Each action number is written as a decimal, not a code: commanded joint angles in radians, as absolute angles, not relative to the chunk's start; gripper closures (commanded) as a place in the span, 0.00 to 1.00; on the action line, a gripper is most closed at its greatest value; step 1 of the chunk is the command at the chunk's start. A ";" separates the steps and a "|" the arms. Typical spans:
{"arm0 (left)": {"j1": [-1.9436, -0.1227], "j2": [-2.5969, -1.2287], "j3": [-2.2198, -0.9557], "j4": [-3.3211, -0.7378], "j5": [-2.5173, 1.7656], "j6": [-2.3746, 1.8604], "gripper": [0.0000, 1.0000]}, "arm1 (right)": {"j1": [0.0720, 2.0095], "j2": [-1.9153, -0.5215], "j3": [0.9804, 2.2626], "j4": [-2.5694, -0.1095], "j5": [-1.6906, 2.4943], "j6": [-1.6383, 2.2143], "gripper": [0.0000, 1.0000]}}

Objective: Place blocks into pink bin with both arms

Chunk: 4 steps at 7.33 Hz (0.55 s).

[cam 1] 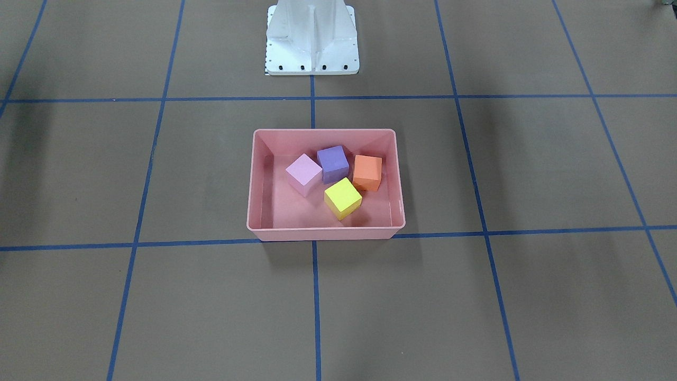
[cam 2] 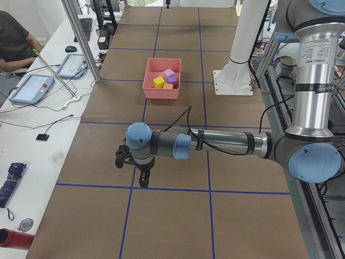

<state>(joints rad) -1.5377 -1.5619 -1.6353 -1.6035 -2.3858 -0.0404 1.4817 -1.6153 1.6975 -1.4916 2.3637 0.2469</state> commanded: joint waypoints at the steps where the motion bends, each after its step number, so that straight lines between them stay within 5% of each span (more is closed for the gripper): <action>1: -1.537 -1.562 -1.635 -1.606 -2.385 -0.040 0.00 | 1.482 -1.617 1.698 -1.491 2.367 0.249 0.00; 4: -1.537 -1.563 -1.629 -1.608 -2.384 0.030 0.00 | 1.480 -1.615 1.697 -1.491 2.367 0.249 0.00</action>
<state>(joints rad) -1.5371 -1.5625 -1.6337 -1.6080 -2.3850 -0.0149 1.4808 -1.6165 1.6978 -1.4910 2.3669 0.2485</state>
